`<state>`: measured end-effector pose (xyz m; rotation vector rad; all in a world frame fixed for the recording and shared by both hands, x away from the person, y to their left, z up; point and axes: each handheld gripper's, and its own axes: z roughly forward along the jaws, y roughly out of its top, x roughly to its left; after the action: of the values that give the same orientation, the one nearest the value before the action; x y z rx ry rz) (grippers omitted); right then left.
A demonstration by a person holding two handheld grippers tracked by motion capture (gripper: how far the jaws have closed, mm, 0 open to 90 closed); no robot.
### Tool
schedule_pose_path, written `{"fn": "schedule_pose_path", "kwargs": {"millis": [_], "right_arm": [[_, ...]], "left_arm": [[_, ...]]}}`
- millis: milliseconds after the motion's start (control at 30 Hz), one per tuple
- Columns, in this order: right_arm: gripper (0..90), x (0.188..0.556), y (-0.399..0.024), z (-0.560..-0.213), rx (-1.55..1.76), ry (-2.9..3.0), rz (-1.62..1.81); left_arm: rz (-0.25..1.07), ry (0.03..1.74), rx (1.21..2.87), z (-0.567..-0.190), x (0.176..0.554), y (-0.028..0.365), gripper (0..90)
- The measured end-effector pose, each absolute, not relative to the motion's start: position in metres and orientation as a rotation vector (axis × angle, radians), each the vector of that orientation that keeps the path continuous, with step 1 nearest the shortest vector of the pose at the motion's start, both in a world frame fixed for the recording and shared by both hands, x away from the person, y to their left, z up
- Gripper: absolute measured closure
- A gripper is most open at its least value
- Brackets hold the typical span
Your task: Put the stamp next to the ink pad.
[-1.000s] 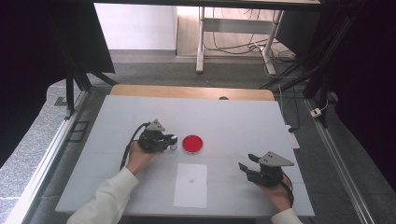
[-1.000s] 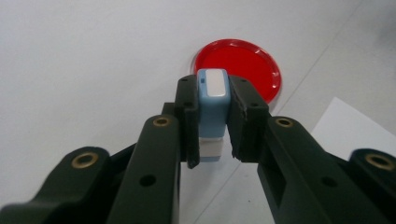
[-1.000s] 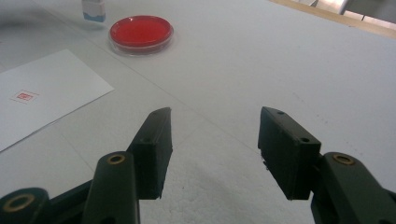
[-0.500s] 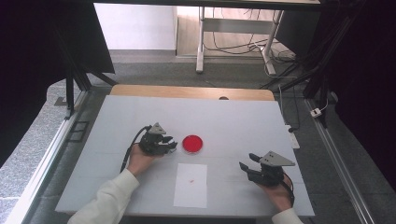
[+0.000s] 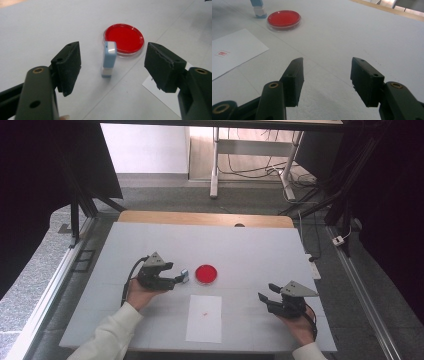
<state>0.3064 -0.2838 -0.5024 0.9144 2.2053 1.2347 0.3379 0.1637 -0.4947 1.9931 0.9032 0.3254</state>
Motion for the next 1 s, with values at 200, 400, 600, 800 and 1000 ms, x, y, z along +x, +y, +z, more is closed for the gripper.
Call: {"fn": "schedule_pose_path", "kwargs": {"millis": [200, 400, 600, 800, 1000], "right_arm": [[43.5, 0.307, -0.285, -0.503, 0.897, 2.211, 1.230], [43.2, 0.304, -0.288, -0.503, 0.869, 2.216, 1.231], [43.2, 0.301, -0.295, -0.504, 0.866, 2.210, 1.225], [43.1, 0.300, -0.293, -0.505, 0.832, 2.214, 1.219], [42.8, 0.299, -0.291, -0.505, 0.813, 2.219, 1.229]], "left_arm": [[0.320, 0.874, 1.972, -0.489, 0.319, 0.173, 27.9], [0.305, 0.897, 1.973, -0.492, 0.300, 0.188, 27.9], [0.286, 0.936, 1.962, -0.501, 0.280, 0.206, 28.6], [0.284, 0.956, 1.963, -0.505, 0.267, 0.218, 28.8], [0.283, 0.965, 1.954, -0.506, 0.262, 0.223, 28.9]]}}
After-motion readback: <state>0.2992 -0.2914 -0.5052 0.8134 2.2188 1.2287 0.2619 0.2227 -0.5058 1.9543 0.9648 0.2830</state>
